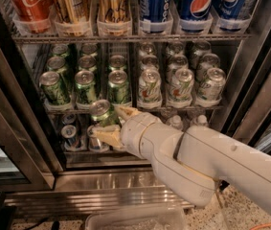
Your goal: Pick green can from middle shelf of fridge
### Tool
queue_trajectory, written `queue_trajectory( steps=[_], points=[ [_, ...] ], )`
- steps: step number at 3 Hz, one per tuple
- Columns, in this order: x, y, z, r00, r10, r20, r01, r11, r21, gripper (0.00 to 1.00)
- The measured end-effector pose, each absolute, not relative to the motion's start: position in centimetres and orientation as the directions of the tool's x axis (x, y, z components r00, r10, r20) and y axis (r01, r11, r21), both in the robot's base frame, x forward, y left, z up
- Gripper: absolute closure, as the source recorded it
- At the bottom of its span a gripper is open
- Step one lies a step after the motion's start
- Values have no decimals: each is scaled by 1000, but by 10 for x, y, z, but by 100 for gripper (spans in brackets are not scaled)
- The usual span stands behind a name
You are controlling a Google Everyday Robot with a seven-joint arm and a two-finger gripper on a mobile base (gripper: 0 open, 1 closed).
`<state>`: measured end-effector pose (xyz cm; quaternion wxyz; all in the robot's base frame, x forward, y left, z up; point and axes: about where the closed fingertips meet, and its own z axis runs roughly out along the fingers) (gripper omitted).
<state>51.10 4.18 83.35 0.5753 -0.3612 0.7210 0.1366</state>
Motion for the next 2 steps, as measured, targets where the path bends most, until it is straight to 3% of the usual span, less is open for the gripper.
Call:
queue_trajectory(
  steps=[1,2],
  points=[
    [494,66,837,-27,-353,-935,-742,634,-218,100],
    [486,56,860,16,-332,-943,-746,624,-232,100]
  ],
)
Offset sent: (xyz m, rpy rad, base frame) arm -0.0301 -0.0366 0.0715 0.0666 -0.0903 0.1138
